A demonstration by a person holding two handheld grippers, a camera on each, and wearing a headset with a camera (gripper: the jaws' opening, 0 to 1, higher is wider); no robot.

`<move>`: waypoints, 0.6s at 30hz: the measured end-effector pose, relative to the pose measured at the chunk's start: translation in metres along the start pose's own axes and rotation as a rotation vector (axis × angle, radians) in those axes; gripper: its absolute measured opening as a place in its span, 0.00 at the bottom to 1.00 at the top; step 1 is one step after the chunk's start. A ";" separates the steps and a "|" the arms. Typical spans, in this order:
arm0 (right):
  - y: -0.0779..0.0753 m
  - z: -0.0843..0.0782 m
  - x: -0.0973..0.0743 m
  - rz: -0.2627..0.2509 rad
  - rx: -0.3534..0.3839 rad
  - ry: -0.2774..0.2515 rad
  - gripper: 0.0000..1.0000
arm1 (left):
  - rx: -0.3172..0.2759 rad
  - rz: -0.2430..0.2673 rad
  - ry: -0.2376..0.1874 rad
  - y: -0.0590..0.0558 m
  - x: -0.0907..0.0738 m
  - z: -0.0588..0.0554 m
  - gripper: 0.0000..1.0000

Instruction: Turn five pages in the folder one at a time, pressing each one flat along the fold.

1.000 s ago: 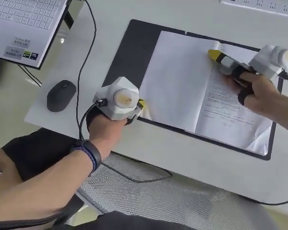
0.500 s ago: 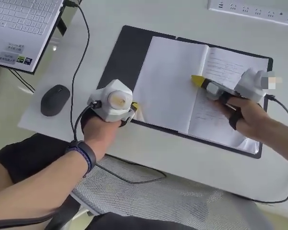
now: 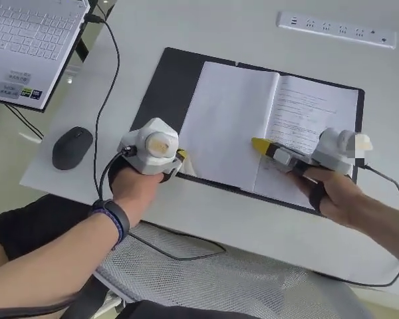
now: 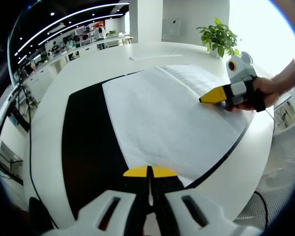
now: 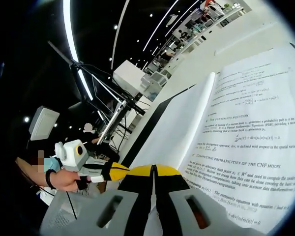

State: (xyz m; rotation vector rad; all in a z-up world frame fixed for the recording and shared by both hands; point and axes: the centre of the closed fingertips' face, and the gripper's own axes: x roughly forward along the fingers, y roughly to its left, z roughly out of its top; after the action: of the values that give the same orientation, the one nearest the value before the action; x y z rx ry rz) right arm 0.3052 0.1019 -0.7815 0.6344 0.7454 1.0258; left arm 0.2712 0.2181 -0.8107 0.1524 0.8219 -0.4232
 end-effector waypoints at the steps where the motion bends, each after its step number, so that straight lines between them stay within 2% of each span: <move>1: 0.002 -0.002 -0.001 0.001 0.000 0.004 0.00 | 0.002 -0.001 0.001 0.000 0.000 0.000 0.00; 5: 0.011 -0.018 -0.004 0.014 -0.011 0.038 0.00 | 0.002 0.000 -0.002 0.000 0.001 0.000 0.00; 10: 0.017 -0.028 -0.008 0.014 -0.006 0.048 0.00 | 0.003 -0.001 -0.002 0.000 0.001 0.000 0.00; 18: 0.019 -0.048 -0.015 0.019 -0.026 0.097 0.00 | 0.004 -0.003 -0.001 0.003 0.004 -0.001 0.00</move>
State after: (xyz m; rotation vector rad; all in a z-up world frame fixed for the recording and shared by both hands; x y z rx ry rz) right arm 0.2527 0.1012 -0.7921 0.5733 0.8104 1.0884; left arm 0.2740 0.2194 -0.8150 0.1545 0.8201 -0.4281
